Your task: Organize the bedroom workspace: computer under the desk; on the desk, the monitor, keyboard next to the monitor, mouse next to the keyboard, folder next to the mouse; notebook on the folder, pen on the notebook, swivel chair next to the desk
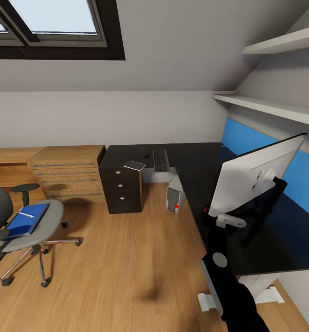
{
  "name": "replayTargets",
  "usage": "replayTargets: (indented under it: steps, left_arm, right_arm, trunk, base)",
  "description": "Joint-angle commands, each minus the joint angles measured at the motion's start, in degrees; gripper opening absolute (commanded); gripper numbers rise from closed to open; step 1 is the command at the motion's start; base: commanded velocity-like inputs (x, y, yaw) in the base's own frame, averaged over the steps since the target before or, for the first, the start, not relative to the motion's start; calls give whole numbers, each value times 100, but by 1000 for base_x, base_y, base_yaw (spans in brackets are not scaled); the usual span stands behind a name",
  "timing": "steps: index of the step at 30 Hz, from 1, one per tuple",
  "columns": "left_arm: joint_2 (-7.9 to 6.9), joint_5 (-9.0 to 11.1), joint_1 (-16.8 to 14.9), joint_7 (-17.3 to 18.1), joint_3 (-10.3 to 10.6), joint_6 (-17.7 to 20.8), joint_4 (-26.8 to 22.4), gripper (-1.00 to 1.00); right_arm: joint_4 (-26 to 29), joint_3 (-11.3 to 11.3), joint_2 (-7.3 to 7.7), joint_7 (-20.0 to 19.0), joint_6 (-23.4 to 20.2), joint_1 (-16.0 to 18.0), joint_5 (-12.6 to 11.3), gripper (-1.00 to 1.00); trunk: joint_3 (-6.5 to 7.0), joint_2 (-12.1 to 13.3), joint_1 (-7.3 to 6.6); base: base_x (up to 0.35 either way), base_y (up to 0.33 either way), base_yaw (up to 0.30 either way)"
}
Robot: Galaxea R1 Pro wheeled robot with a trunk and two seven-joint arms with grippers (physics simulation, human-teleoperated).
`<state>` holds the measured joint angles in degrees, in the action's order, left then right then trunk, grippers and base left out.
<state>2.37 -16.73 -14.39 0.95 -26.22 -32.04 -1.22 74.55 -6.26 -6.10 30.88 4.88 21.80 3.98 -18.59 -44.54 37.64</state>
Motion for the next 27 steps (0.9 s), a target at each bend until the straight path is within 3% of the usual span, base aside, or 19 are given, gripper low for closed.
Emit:
replayTargets:
  steps: [1, 8, 14, 21, 27]
  left_arm:
    - [1, -41, -2, 10, -50, -13, -1, 100]
    - [-4, -41, -2, 30, -50, -33, 0, 100]
    - [-21, -41, -2, 36, -50, -35, 2, 100]
    - [-20, -42, -2, 38, -48, -32, 0, 100]
    - [-16, -44, -2, 40, -42, -37, -1, 100]
  right_arm:
    - [7, -6, -2, 38, 0, -4, 40, 100]
    - [21, -8, -7, 63, 10, -45, 60, 100]
    - [27, -30, -23, 132, 13, -100, 323, 100]
    - [64, -40, -17, 719, 13, -105, 437, 100]
    - [104, -41, -14, 808, 13, -106, 447, 100]
  trunk:
    - [-7, -5, 1]
    - [-7, -5, 1]
    - [-7, -5, 1]
    - [-7, -5, 1]
    - [29, 75, -43]
  base:
    - [3, 2, 0]
    - [46, 4, 0]
    - [178, 6, 0]
    - [28, 1, 0]
    - [2, 0, 0]
